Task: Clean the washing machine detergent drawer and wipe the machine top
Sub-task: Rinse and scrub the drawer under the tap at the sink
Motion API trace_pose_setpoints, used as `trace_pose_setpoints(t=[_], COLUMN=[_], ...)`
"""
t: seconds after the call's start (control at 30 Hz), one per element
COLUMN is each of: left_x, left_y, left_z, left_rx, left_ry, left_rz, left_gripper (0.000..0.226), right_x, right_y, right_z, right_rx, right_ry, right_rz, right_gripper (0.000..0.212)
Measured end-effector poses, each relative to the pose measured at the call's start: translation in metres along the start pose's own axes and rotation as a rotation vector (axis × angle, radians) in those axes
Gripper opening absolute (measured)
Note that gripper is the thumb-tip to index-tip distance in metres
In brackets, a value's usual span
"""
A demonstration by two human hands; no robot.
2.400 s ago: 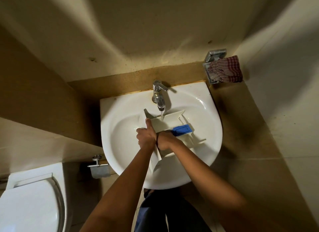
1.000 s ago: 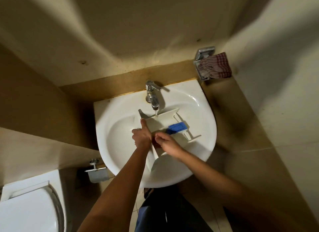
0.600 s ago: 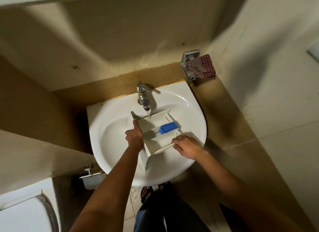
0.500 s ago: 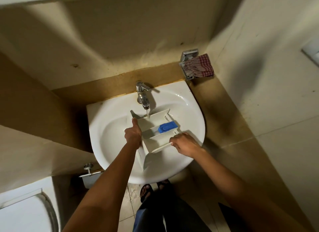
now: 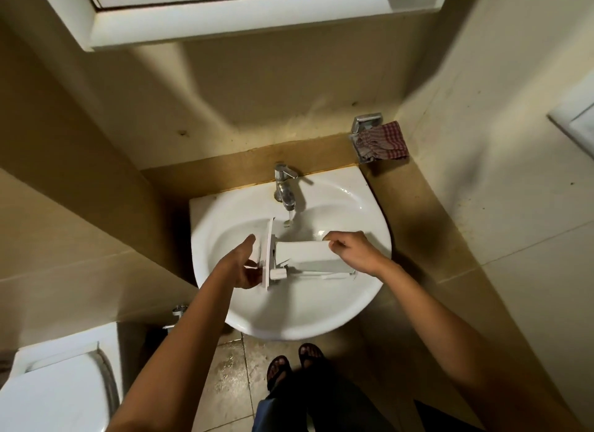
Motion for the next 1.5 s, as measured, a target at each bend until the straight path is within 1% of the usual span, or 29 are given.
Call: trace_pose_setpoints(t=[0.13, 0.23, 0.3, 0.33, 0.4, 0.47, 0.53, 0.6, 0.63, 0.67, 0.73, 0.77, 0.83, 0.87, 0.93, 1.0, 1.03, 1.07, 1.1, 1.13, 1.17, 1.23, 1.3, 1.33, 1.4, 1.43, 1.5], left_x=[-0.013, -0.02, -0.021, -0.02, -0.013, -0.006, -0.003, -0.003, -0.004, -0.007, -0.011, -0.013, -0.018, -0.018, -0.016, -0.015, -0.016, -0.018, -0.02, -0.022, -0.021, -0.02, -0.023, -0.022, -0.024, -0.026, -0.032], left_y=[0.002, 0.008, 0.013, 0.016, 0.022, 0.026, 0.026, 0.023, 0.022, 0.021, 0.02, 0.019, 0.024, 0.025, 0.023, 0.018, 0.015, 0.011, 0.007, 0.002, -0.003, -0.009, -0.016, -0.02, -0.029, -0.031, -0.026], left_z=[0.006, 0.005, 0.007, 0.011, 0.033, 0.056, 0.069, 0.069, 0.067, 0.065, 0.067, 0.067, 0.065, 0.065, 0.069, 0.07, 0.07, 0.067, 0.065, 0.061, 0.064, 0.072, 0.074, 0.076, 0.076, 0.075, 0.066], left_rx=[0.101, 0.242, 0.353, 0.408, 0.511, 0.571, 0.589, 0.579, 0.581, 0.586, 0.582, 0.58, 0.614, 0.628, 0.613, 0.588, 0.573, 0.548, 0.517, 0.475, 0.431, 0.392, 0.341, 0.314, 0.246, 0.235, 0.309], left_ry=[-0.037, -0.061, -0.102, -0.137, -0.216, -0.279, -0.329, -0.364, -0.372, -0.363, -0.372, -0.374, -0.381, -0.397, -0.467, -0.493, -0.479, -0.452, -0.42, -0.401, -0.402, -0.434, -0.418, -0.421, -0.404, -0.362, -0.232], left_rz=[-0.082, -0.11, -0.089, -0.068, -0.031, 0.032, 0.09, 0.127, 0.133, 0.137, 0.135, 0.129, 0.095, 0.082, 0.073, 0.102, 0.14, 0.177, 0.207, 0.223, 0.249, 0.302, 0.306, 0.264, 0.17, 0.114, -0.007], left_gripper=[0.067, 0.083, 0.092, 0.091, 0.079, 0.072, 0.078, 0.095, 0.104, 0.109, 0.108, 0.111, 0.127, 0.134, 0.137, 0.134, 0.127, 0.12, 0.114, 0.106, 0.092, 0.067, 0.046, 0.041, 0.047, 0.053, 0.072], right_x=[-0.011, -0.022, -0.026, -0.027, -0.027, -0.027, -0.026, -0.024, -0.023, -0.024, -0.023, -0.021, -0.016, -0.013, -0.009, 0.0, 0.006, 0.012, 0.018, 0.024, 0.03, 0.039, 0.041, 0.043, 0.05, 0.054, 0.058], right_y=[-0.027, -0.047, -0.061, -0.069, -0.083, -0.098, -0.112, -0.123, -0.123, -0.121, -0.116, -0.113, -0.108, -0.105, -0.099, -0.099, -0.102, -0.106, -0.109, -0.109, -0.11, -0.112, -0.105, -0.097, -0.076, -0.064, -0.042], right_z=[-0.011, -0.018, -0.027, -0.033, -0.046, -0.058, -0.068, -0.077, -0.083, -0.087, -0.095, -0.099, -0.104, -0.108, -0.112, -0.11, -0.109, -0.109, -0.11, -0.109, -0.107, -0.103, -0.098, -0.097, -0.096, -0.096, -0.095], right_rx=[-0.012, 0.002, 0.016, 0.017, 0.001, -0.015, -0.033, -0.05, -0.031, 0.001, 0.068, 0.093, 0.143, 0.162, 0.201, 0.217, 0.19, 0.14, 0.093, 0.063, 0.029, -0.077, -0.137, -0.168, -0.197, -0.194, -0.142], right_ry=[0.009, -0.005, -0.048, -0.077, -0.135, -0.175, -0.216, -0.252, -0.257, -0.255, -0.262, -0.274, -0.302, -0.305, -0.289, -0.319, -0.337, -0.351, -0.355, -0.365, -0.38, -0.381, -0.315, -0.271, -0.197, -0.167, -0.096], right_rz=[0.063, 0.098, 0.131, 0.14, 0.144, 0.128, 0.097, 0.054, 0.043, 0.041, 0.044, 0.05, 0.059, 0.053, 0.053, 0.016, 0.017, 0.065, 0.137, 0.223, 0.291, 0.389, 0.354, 0.33, 0.253, 0.198, 0.05], right_gripper=[0.027, 0.028, 0.027, 0.025, 0.022, 0.02, 0.02, 0.025, 0.026, 0.026, 0.027, 0.025, 0.019, 0.016, 0.015, 0.021, 0.026, 0.026, 0.02, 0.012, 0.011, 0.027, 0.031, 0.029, 0.023, 0.02, 0.014])
Point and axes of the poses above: each hand's wrist, its own z-axis away from the middle knuckle, its own x-axis out of the palm, y = z × x, the point moved 9 cm from there along -z, towards the middle knuckle, and after that the axes turned 7 degrees about y, right-handed, at the moved point
